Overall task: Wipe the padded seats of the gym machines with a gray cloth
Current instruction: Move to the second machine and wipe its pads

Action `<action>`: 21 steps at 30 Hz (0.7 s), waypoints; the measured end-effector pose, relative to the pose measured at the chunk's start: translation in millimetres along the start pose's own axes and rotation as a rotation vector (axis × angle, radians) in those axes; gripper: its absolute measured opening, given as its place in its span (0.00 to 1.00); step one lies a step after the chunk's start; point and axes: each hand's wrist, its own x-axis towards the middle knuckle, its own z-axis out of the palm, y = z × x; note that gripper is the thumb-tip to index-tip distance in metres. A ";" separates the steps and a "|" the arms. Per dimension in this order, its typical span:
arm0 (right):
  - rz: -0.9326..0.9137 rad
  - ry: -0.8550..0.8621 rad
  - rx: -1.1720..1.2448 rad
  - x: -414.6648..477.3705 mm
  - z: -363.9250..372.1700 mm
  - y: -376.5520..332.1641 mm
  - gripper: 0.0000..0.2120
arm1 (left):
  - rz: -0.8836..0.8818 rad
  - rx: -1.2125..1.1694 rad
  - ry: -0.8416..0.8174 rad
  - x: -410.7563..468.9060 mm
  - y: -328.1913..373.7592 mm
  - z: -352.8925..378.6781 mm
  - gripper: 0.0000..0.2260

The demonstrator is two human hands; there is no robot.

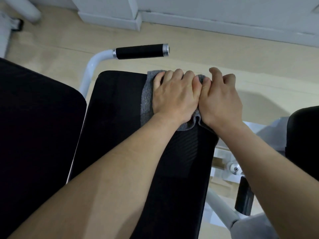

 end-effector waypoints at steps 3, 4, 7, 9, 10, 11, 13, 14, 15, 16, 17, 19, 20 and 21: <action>-0.073 -0.009 -0.151 12.1 4.7 4.3 0.15 | -0.019 -0.016 -0.011 6.7 -0.1 0.5 0.18; -0.116 -0.017 -0.229 15.1 5.1 4.6 0.13 | -0.028 -0.027 -0.013 8.8 -0.3 0.2 0.19; -0.165 -0.084 -0.358 21.0 1.8 -2.0 0.10 | -0.037 -0.058 -0.021 16.9 -2.6 -0.4 0.19; -0.174 -0.085 -0.390 21.6 -3.1 -8.2 0.10 | -0.026 -0.090 -0.032 21.2 -3.8 0.0 0.19; -0.180 -0.068 -0.398 20.9 -4.4 -12.9 0.10 | -0.018 -0.101 -0.030 21.9 -5.7 -0.2 0.19; -0.201 -0.045 -0.415 19.1 -4.2 -19.1 0.11 | -0.010 -0.101 -0.024 22.2 -10.2 -0.9 0.20; -0.263 -0.002 -0.460 15.6 4.3 -34.9 0.10 | -0.007 -0.069 0.009 23.2 -30.6 -2.4 0.21; -0.298 0.024 -0.472 14.1 13.5 -45.2 0.10 | -0.017 -0.049 0.031 22.6 -46.7 -1.9 0.22; -0.327 0.046 -0.476 12.9 24.7 -57.0 0.11 | -0.033 -0.034 0.055 20.9 -64.2 -1.4 0.22; -0.344 0.055 -0.476 11.9 36.0 -69.9 0.13 | -0.054 -0.024 0.077 18.6 -81.8 -0.9 0.21; -0.352 0.050 -0.474 10.6 45.9 -84.8 0.15 | -0.079 -0.019 0.098 16.4 -98.1 -1.0 0.20; -0.368 0.022 -0.481 9.6 63.7 -111.4 0.17 | -0.159 -0.025 0.119 14.4 -125.5 -1.6 0.18; -0.383 0.004 -0.485 11.1 70.8 -121.1 0.17 | -0.208 -0.030 0.124 14.7 -135.3 -2.0 0.18; -0.405 -0.016 -0.477 14.3 77.5 -130.2 0.16 | -0.257 -0.029 0.127 15.7 -144.4 -2.4 0.17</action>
